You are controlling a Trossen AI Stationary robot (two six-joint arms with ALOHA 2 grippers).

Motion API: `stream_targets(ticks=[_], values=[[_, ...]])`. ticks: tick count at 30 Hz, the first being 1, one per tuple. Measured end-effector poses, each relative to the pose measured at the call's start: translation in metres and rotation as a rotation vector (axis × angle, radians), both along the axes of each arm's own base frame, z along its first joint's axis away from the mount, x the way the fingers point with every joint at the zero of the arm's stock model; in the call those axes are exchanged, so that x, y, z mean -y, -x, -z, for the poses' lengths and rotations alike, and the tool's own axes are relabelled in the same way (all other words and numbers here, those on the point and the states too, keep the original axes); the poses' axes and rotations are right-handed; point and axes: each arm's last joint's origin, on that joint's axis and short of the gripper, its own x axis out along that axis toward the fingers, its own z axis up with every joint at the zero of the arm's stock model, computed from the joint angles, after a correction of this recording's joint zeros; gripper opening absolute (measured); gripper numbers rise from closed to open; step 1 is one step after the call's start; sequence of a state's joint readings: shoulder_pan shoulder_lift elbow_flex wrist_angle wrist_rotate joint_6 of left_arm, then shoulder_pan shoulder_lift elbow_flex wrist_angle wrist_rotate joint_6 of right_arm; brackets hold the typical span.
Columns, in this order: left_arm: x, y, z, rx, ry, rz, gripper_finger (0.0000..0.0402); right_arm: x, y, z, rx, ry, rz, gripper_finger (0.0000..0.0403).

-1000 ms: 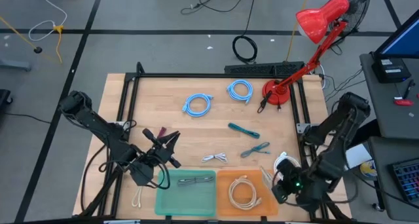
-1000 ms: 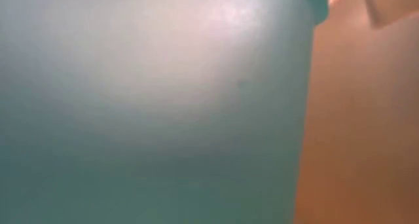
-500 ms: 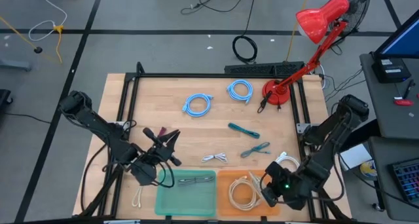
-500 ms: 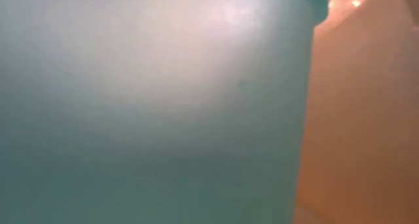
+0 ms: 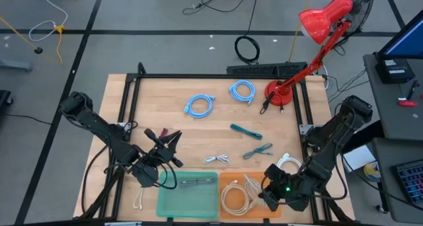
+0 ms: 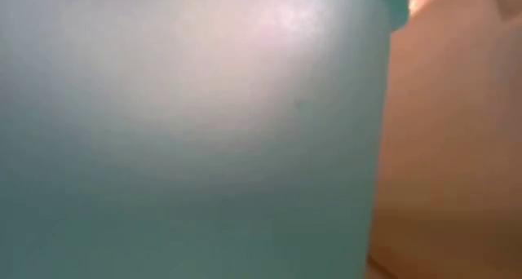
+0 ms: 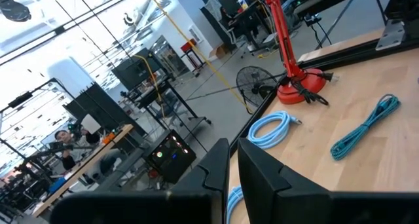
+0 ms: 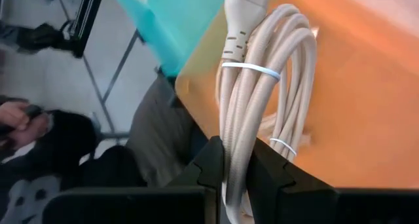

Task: Pick & Place USB Port
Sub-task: Put the light brown HDMI cable into the orange bin

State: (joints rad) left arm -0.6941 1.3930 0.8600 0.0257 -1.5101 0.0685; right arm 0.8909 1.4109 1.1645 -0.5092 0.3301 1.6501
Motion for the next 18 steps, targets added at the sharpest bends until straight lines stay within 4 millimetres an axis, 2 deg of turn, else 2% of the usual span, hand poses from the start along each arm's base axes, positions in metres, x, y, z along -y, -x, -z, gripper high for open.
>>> stream_targets(ticks=[9,18], values=[[0.0,0.0,0.0,0.0,0.001,0.0,0.0035,0.0,0.006,-0.017,0.028,-0.128,-0.032,0.003],[0.0,0.0,0.0,-0.003,0.005,0.011,0.0035,0.005,0.013,-0.008,-0.104,-0.105,0.006,0.003]])
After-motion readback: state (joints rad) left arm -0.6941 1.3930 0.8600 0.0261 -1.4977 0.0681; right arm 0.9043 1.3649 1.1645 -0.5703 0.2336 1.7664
